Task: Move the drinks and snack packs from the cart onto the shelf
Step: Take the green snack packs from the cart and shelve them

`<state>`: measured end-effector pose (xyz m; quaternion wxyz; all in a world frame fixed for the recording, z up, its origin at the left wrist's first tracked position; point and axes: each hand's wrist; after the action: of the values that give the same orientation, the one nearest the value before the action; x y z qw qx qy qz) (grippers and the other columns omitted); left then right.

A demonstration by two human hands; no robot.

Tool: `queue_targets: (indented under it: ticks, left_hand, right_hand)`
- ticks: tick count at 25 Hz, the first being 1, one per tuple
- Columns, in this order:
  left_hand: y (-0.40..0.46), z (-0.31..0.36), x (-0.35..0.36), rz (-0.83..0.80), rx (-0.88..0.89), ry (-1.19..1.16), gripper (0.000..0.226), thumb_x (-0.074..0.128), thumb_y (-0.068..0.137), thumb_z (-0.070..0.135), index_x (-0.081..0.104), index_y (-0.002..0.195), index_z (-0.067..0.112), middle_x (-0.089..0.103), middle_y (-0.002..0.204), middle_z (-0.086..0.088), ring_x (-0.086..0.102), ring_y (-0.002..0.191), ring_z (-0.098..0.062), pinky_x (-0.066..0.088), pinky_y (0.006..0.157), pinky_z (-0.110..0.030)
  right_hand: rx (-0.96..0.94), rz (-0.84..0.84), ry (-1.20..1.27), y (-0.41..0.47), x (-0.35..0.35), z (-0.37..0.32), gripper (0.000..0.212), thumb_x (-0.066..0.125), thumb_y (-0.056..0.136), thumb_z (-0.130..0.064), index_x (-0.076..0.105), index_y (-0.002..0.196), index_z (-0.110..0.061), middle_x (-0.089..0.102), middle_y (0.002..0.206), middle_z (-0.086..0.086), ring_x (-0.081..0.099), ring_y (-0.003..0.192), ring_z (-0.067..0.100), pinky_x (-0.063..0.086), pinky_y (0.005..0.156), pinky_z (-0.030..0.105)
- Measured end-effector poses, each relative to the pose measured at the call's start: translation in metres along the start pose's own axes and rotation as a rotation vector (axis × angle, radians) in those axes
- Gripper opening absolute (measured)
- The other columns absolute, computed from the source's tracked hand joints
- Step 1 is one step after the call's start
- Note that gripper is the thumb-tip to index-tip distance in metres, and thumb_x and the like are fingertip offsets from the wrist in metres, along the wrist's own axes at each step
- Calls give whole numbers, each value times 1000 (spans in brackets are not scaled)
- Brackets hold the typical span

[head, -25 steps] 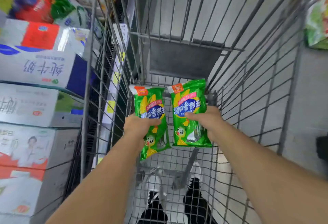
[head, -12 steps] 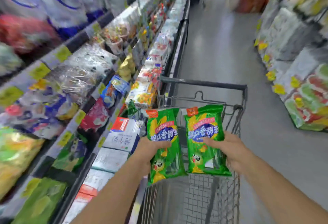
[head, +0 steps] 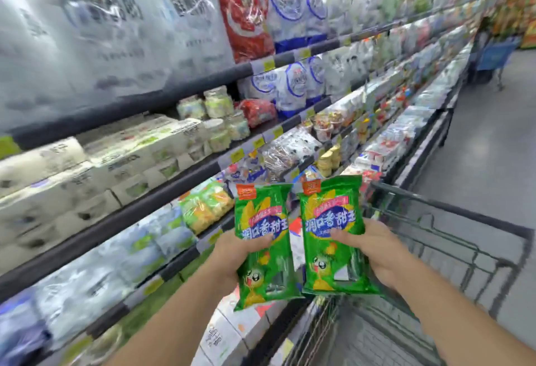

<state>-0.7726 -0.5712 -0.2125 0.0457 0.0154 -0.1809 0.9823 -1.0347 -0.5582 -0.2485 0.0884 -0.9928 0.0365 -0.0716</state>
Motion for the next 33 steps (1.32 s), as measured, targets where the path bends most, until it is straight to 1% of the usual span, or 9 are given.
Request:
queue_targets:
  ticks: [2, 6, 11, 14, 18, 22, 24, 28, 33]
  left_hand:
    - [-41, 0, -47, 108, 35, -71, 37, 82, 71, 4, 72, 106, -2, 74, 100, -24, 73, 75, -34, 59, 61, -38]
    - [-124, -1, -144, 333, 87, -148, 42, 85, 66, 8, 72, 105, -1, 75, 98, -23, 73, 84, -39, 59, 76, -48]
    - [-250, -20, -269, 614, 187, -228, 58, 92, 54, 17, 72, 105, 1, 75, 100, -21, 72, 93, -41, 56, 87, -56]
    - [-338, -42, -346, 769, 227, -236, 64, 96, 44, 20, 74, 101, 0, 76, 97, -20, 73, 84, -36, 59, 79, -49]
    - [-457, -71, -450, 911, 267, -225, 45, 91, 62, 14, 74, 103, 5, 77, 99, -13, 74, 86, -28, 60, 77, -42]
    - [-551, -97, -526, 1057, 281, -236, 37, 88, 68, 10, 72, 101, 3, 78, 92, -11, 74, 73, -21, 59, 59, -29]
    - [-586, -107, -557, 1100, 289, -259, 45, 91, 65, 17, 70, 103, 6, 78, 92, -10, 74, 77, -22, 60, 68, -34]
    - [-621, -123, -600, 1147, 328, -328, 35, 79, 79, 6, 49, 81, 23, 70, 52, 9, 72, 60, -15, 61, 64, -37]
    - [-616, -118, -657, 1194, 331, -373, 53, 90, 65, 19, 66, 110, 4, 75, 102, -19, 72, 91, -35, 57, 84, -57]
  right_hand:
    - [-17, -133, -35, -7, 53, -10, 44, 87, 69, -21, 72, 109, -11, 80, 102, 5, 73, 102, 27, 51, 103, 50]
    - [-28, -372, -81, -37, 167, -27, 64, 87, 55, -27, 69, 113, -6, 80, 99, 7, 75, 99, 28, 53, 100, 51]
    - [-21, -633, -135, -98, 333, -23, 59, 92, 57, -28, 69, 107, -8, 80, 95, 9, 74, 97, 31, 54, 96, 53]
    - [-20, -750, -184, -161, 437, -10, 35, 86, 70, -16, 70, 100, -8, 81, 89, 8, 75, 92, 30, 56, 93, 52]
    - [-36, -895, -210, -258, 567, 20, 47, 87, 61, -23, 72, 102, -7, 80, 93, 9, 74, 95, 33, 55, 95, 53]
    - [-55, -1000, -221, -339, 672, 44, 25, 84, 75, -14, 73, 97, -7, 80, 90, 10, 74, 92, 33, 55, 94, 54]
    - [-58, -1050, -236, -371, 715, 53, 24, 85, 75, -15, 73, 95, -10, 81, 89, 7, 74, 93, 30, 55, 94, 51]
    - [-24, -1141, -243, -407, 773, 65, 31, 85, 76, -18, 72, 102, -8, 81, 94, 8, 75, 94, 30, 56, 90, 49]
    - [-24, -1208, -219, -400, 813, 67, 30, 82, 78, -11, 69, 104, -5, 80, 96, 10, 76, 92, 29, 58, 77, 37]
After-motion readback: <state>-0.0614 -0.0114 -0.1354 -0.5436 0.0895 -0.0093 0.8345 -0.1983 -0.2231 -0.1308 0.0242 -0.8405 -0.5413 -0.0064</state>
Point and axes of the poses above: each hand's wrist, its own y-axis towards the middle knuckle, its own x-axis out of the palm, z = x × y
